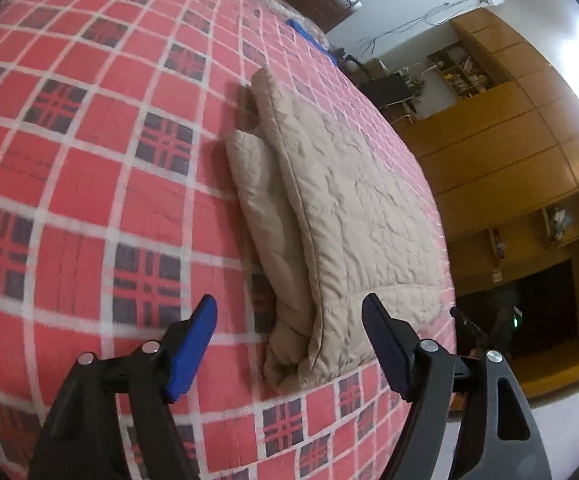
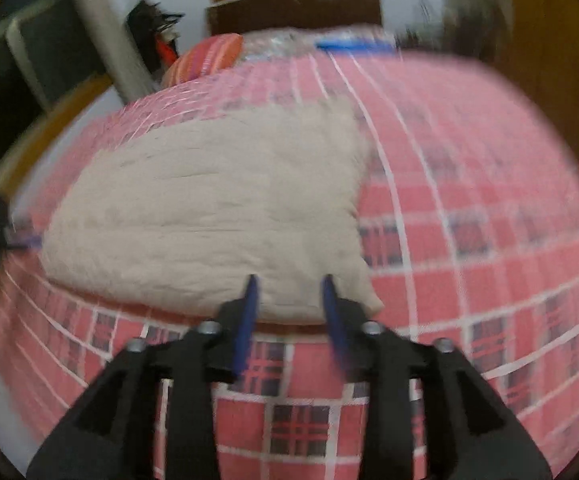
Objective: Fold large clothes
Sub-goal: 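Grasp the jacket bundle edge with both grippers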
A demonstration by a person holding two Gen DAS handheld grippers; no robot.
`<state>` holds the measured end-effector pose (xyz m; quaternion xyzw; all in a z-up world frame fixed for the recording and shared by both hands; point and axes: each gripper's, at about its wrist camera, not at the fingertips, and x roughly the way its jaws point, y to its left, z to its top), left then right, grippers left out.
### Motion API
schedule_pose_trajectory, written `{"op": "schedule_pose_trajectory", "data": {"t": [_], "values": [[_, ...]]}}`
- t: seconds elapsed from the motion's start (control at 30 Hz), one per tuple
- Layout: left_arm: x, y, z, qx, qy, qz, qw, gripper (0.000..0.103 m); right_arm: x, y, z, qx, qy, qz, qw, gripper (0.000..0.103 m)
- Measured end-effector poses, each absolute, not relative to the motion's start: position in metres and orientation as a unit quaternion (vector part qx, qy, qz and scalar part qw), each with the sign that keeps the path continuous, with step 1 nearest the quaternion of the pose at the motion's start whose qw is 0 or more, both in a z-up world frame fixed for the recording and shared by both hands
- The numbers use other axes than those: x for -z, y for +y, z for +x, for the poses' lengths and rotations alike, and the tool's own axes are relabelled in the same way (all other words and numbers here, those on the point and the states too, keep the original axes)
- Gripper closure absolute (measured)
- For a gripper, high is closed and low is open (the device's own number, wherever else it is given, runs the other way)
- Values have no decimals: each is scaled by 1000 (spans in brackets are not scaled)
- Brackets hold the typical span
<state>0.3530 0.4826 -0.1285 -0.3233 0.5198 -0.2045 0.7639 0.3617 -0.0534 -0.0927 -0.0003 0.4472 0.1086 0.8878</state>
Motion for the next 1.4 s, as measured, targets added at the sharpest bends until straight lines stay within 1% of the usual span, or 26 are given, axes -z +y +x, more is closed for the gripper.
{"op": "schedule_pose_trajectory", "data": {"t": [0.03,0.1,0.13,0.2,0.27,0.33,0.4,0.63,0.93,1.0,1.23,1.27,1.4], "values": [[130,484,359,207,520,-328,761,24,85,-33,353,-110,437,-37,892,48],[135,482,376,209,521,-341,754,23,80,14,332,-118,419,-119,892,46],[137,482,382,210,523,-345,751,23,81,36,324,-124,412,-153,889,41],[141,480,395,207,524,-357,745,22,88,80,307,-135,394,-219,882,36],[149,476,410,199,529,-369,738,22,102,113,294,-144,379,-272,873,35],[152,473,420,190,535,-371,735,22,114,154,280,-149,351,-339,860,32],[157,471,431,190,537,-378,730,22,126,188,270,-150,319,-391,850,32],[168,466,455,194,545,-387,719,22,146,261,276,-155,261,-462,834,29],[172,457,476,211,557,-376,710,22,170,324,302,-157,231,-507,815,29],[172,455,482,213,559,-374,709,23,171,326,295,-153,226,-516,812,29],[170,449,496,214,565,-370,705,24,169,365,311,-141,200,-534,810,29],[169,447,498,213,568,-368,705,25,169,369,312,-141,201,-534,809,29],[171,445,504,208,577,-365,701,34,169,379,316,-137,206,-531,810,29]]}}
